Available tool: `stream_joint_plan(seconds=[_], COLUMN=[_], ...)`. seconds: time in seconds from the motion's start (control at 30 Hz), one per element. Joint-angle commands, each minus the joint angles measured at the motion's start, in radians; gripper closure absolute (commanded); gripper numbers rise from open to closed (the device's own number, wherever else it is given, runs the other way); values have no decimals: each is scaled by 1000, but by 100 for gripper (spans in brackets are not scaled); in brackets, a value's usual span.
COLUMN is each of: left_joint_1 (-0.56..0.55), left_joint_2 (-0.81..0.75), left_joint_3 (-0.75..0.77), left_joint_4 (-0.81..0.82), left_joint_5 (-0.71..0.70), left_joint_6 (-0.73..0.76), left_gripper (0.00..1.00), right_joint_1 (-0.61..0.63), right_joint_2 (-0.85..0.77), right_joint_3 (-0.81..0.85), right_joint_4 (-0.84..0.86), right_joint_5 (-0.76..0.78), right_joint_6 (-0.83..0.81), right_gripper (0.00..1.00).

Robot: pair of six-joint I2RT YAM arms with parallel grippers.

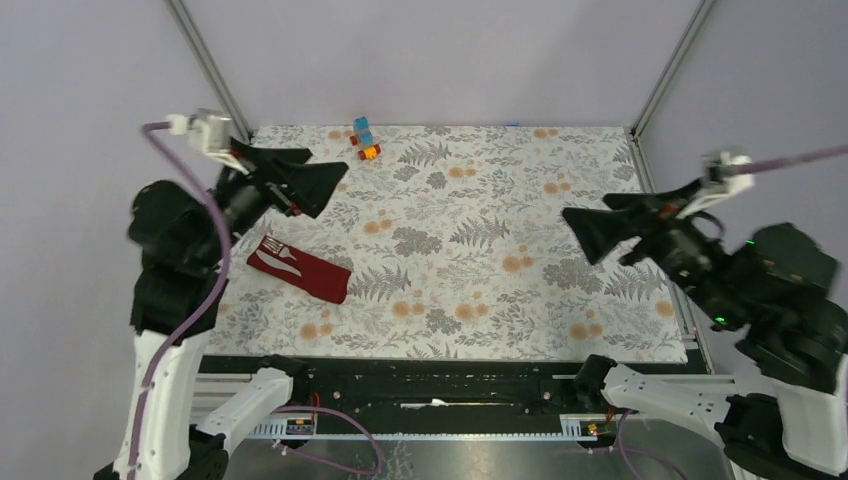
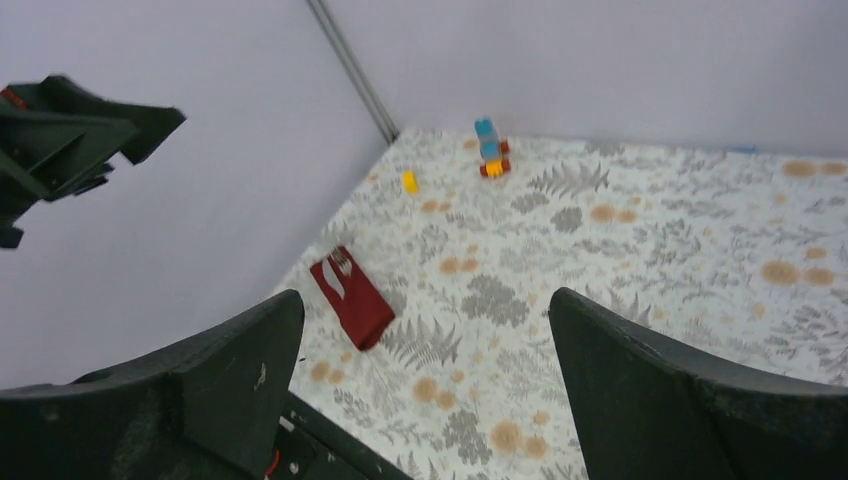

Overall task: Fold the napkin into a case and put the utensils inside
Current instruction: Reset both arms

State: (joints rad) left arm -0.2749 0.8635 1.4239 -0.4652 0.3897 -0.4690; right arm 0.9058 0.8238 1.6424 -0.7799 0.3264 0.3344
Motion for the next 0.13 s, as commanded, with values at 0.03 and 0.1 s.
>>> stream_joint_plan(seconds=[0.03, 0.1], left_joint_1=[-3, -3], left_joint_2=[-41, -44], left_joint_3=[128, 132], left_joint_4=[110, 111], left_joint_5=[21, 26], left_joint_6=[84, 80], left_gripper=[1, 1], right_joint_1=[5, 5], right_joint_2=[11, 11], right_joint_3=[84, 86], right_joint_4=[-93, -92], right_joint_5=[116, 148], right_joint_6=[-54, -55], right_gripper=[0, 0])
